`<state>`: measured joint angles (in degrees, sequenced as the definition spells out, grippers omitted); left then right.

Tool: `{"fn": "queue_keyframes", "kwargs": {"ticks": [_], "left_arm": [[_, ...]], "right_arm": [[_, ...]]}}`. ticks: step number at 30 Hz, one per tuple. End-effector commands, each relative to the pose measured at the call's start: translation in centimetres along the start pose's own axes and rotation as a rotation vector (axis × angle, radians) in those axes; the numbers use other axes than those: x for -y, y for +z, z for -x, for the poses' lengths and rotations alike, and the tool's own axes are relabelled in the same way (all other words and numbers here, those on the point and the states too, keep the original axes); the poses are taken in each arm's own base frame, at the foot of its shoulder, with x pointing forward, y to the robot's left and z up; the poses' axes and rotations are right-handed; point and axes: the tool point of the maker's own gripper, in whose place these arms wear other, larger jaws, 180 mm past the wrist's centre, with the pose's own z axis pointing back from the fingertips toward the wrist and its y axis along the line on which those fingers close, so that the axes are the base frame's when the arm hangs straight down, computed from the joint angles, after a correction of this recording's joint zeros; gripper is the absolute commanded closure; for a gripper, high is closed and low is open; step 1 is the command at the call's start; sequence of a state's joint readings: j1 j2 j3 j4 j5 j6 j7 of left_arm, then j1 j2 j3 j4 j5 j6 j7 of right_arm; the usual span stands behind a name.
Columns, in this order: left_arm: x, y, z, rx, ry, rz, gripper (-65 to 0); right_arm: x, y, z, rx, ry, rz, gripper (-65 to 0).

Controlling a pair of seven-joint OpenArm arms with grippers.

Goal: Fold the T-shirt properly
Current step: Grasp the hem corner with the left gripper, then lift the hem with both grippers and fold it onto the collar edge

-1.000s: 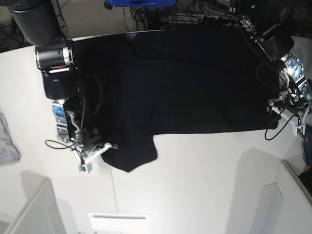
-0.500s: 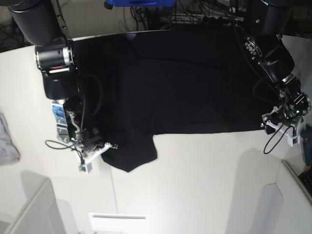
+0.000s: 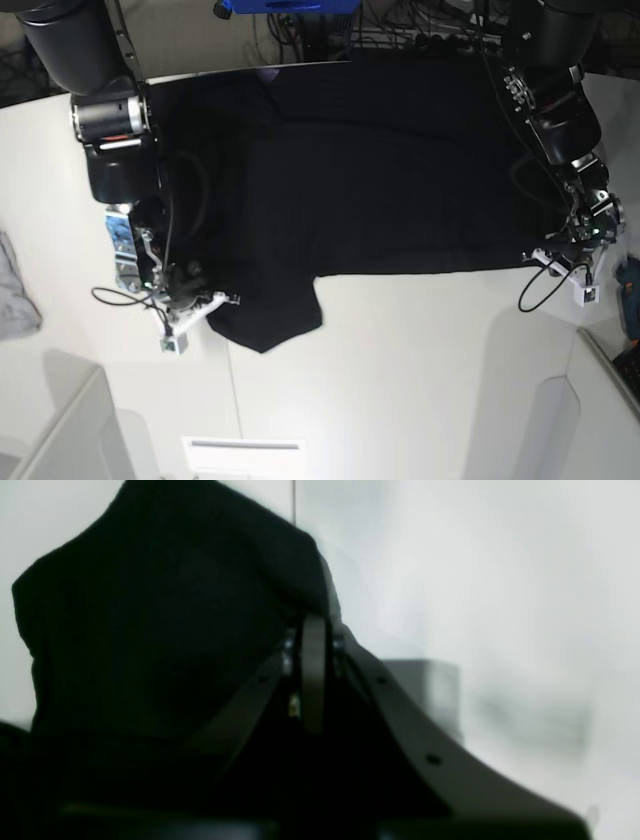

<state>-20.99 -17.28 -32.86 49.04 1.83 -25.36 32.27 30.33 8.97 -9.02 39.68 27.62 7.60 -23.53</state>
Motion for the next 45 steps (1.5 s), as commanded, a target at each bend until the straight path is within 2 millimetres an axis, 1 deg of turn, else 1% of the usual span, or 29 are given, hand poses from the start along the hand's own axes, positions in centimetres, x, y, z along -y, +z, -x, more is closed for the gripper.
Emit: {"fn": "queue_keyframes", "kwargs": {"ticks": [1, 2, 4, 5, 7, 9, 10, 11, 14, 15, 18, 21, 26, 30, 35, 37, 41, 43, 45], "left_arm": [[-0.2, 0.1, 1.4, -0.073, -0.014, -0.003, 0.0], [-0.5, 0.4, 1.1, -0.062, -0.010, -0.011, 0.0], [-1.1, 1.1, -0.4, -0.018, -0.020, -0.028, 0.0], [-1.3, 1.5, -1.1, 0.000, -0.032, -0.036, 0.0], [-1.8, 2.2, -1.2, 0.011, -0.055, -0.056, 0.0], [-2.1, 3.2, -2.3, 0.038, -0.082, -0.075, 0.0], [-2.1, 3.5, -2.8, 0.045, -0.092, -0.081, 0.0], [-2.3, 3.9, -2.6, 0.040, -0.102, -0.091, 0.0], [-2.1, 5.0, -3.5, 0.065, -0.117, -0.094, 0.0], [-2.1, 5.3, -3.3, 0.066, -0.113, -0.088, 0.0], [-1.6, 6.5, -3.4, 0.088, -0.094, -0.058, 0.0], [-1.4, 7.7, -3.1, 0.097, -0.103, -0.052, 0.0], [-1.3, 9.2, -2.1, 0.112, -0.135, -0.052, 0.0], [-0.7, 10.8, -1.4, 0.134, -0.159, -0.037, 0.0], [-0.2, 12.7, -1.1, 0.156, -0.219, -0.049, 0.0], [-0.1, 13.2, -0.8, 0.156, -0.236, -0.051, 0.0], [0.1, 14.1, 0.0, 0.152, -0.264, -0.055, 0.0], [-1.0, 14.8, 0.2, 0.155, -0.250, -0.082, 0.0], [-1.7, 15.4, -0.1, 0.181, -0.204, -0.082, 0.0]], "right_arm": [[0.6, 0.4, -1.6, 0.023, 0.015, 0.015, 0.0], [0.6, 0.5, -1.6, 0.024, 0.015, 0.015, 0.0], [0.7, 0.8, -2.3, 0.052, 0.024, 0.015, 0.0], [1.1, 1.2, -2.6, 0.075, 0.035, 0.020, 0.0], [0.7, 2.0, -3.4, 0.123, 0.056, 0.007, 0.0], [0.0, 2.6, -4.2, 0.157, 0.074, -0.007, 0.0], [-0.2, 2.8, -4.2, 0.164, 0.079, -0.010, 0.0], [-0.4, 3.0, -4.3, 0.172, 0.083, -0.015, 0.0], [-0.1, 3.5, -4.1, 0.183, 0.095, -0.012, 0.0], [-0.2, 3.7, -4.0, 0.186, 0.098, -0.014, 0.0], [-0.4, 4.3, -4.0, 0.205, 0.109, -0.021, 0.0], [1.0, 5.6, -4.2, 0.220, 0.069, -0.001, 0.0], [1.9, 7.4, -4.1, 0.213, 0.044, 0.010, 0.0], [2.4, 8.7, -3.2, 0.204, 0.033, 0.019, 0.0], [1.7, 9.7, -1.7, 0.192, 0.054, 0.009, 0.0], [1.9, 10.2, -1.4, 0.201, 0.053, 0.012, 0.0], [2.4, 11.2, 0.2, 0.198, 0.044, 0.024, 0.0], [2.8, 11.9, 0.9, 0.203, 0.036, 0.035, 0.0], [3.0, 12.4, 1.6, 0.203, 0.037, 0.039, 0.0]]}}
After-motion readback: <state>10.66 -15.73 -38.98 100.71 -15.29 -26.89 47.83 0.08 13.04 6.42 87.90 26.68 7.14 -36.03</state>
